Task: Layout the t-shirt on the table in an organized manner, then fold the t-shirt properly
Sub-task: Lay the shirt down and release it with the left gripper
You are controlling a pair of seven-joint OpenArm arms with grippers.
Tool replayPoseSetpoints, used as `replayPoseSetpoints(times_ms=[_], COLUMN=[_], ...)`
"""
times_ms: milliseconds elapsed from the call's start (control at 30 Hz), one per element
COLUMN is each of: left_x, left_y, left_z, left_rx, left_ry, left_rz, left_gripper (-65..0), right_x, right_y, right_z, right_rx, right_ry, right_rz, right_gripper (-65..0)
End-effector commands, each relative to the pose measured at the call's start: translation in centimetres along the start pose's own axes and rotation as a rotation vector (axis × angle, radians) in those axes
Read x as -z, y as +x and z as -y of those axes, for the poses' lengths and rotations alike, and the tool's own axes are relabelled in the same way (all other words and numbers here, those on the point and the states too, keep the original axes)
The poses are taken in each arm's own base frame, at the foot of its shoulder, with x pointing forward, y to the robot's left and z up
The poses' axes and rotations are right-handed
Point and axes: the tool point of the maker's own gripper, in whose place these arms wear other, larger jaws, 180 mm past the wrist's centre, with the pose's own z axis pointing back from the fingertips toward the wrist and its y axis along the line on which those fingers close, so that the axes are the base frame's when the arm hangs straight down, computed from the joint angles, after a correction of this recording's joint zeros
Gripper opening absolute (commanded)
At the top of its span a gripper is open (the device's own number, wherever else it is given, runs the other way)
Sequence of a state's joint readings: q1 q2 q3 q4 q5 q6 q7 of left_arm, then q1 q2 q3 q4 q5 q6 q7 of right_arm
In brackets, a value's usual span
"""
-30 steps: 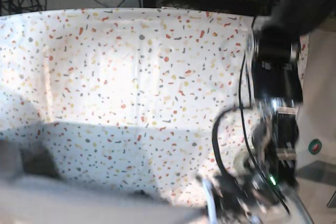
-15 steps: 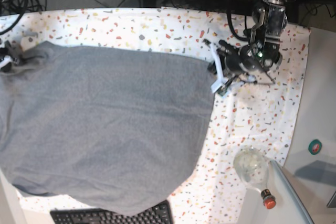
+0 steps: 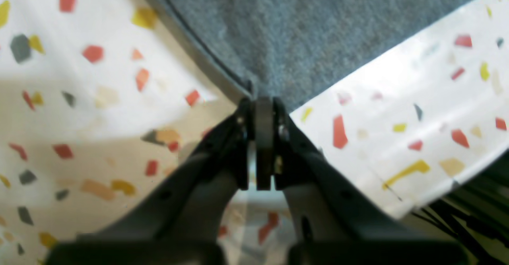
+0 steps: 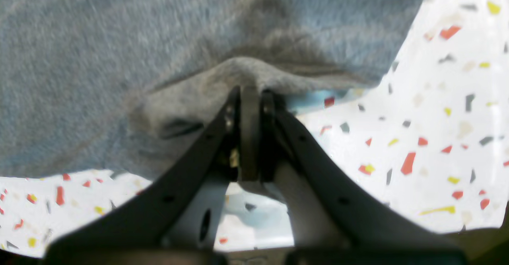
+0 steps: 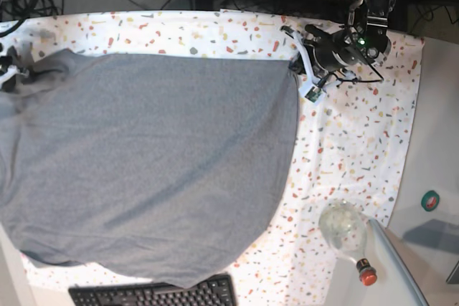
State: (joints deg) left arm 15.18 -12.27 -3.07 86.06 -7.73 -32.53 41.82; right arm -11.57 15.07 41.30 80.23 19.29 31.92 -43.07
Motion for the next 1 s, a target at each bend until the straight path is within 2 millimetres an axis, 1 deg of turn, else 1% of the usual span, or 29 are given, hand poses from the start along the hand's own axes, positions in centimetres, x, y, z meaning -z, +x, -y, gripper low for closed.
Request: replayPoseSetpoints(times_ms=[0, 33, 133, 233, 400, 500, 533, 567, 633, 667, 700, 767, 800, 867, 967], left_x=[-0.4, -0.5, -0.5, -0.5, -0.5, -0.5, -0.5, -0.5, -0.6, -0.6, -0.6, -1.0, -1.4, -2.5, -5.6], left_y=[0.5, 0.4, 0.1, -0.5, -0.8, -1.4, -1.4, -1.5, -2.0, -2.1, -2.3, -2.3, -2.2, -1.7, -0.2], left_z=[-0.2, -0.1, 0.0, 0.3, 0.4, 0.7, 0.8, 0.8, 1.0, 1.1, 1.2, 0.0, -0.8, -2.6, -6.6], left_rx=[0.009, 0.008, 0.006, 0.002, 0.000, -0.004, -0.005, -0.005, -0.009, -0.009, -0.012, -0.037, -0.071, -0.170, -0.353], left_ry=[0.008, 0.008, 0.005, 0.000, -0.004, -0.009, -0.009, -0.010, -0.014, -0.016, -0.017, 0.009, 0.022, 0.040, 0.070], left_rz=[0.018, 0.017, 0.010, -0.002, -0.007, -0.017, -0.018, -0.020, -0.029, -0.028, -0.030, -0.022, -0.004, 0.058, 0.223], left_gripper=[-65.0, -65.0, -65.0, -65.0, -65.0, -65.0, -65.0, -60.1, -45.6, -39.5, -34.4, -27.8, -25.8, -25.8, -28.8], right_x=[-0.6, -0.7, -1.5, -1.9, -2.2, -2.2, -2.1, -2.1, -2.1, -2.3, -2.6, -3.2, -3.4, -3.9, -4.6], right_y=[1.7, 1.7, 1.3, 0.6, 0.5, -0.1, -0.2, -0.2, -0.2, -0.1, 0.0, 0.1, 0.1, 0.1, 0.4], right_z=[0.9, 1.1, 2.7, 3.6, 4.1, 4.1, 4.0, 4.0, 4.0, 4.2, 4.7, 5.7, 6.1, 6.7, 7.2], right_rx=[-0.006, -0.001, 0.036, 0.062, 0.067, 0.068, 0.069, 0.070, 0.071, 0.078, 0.093, 0.120, 0.132, 0.144, 0.137], right_ry=[-0.017, -0.022, -0.057, -0.077, -0.089, -0.088, -0.087, -0.085, -0.087, -0.093, -0.105, -0.127, -0.135, -0.148, -0.167], right_rz=[0.050, 0.051, 0.054, 0.029, 0.023, -0.014, -0.017, -0.017, -0.012, -0.005, 0.004, 0.019, 0.026, 0.037, 0.052], right_gripper=[-65.0, -65.0, -65.0, -65.0, -65.0, -65.0, -61.5, -56.3, -48.8, -45.8, -43.8, -42.6, -42.5, -42.5, -42.5])
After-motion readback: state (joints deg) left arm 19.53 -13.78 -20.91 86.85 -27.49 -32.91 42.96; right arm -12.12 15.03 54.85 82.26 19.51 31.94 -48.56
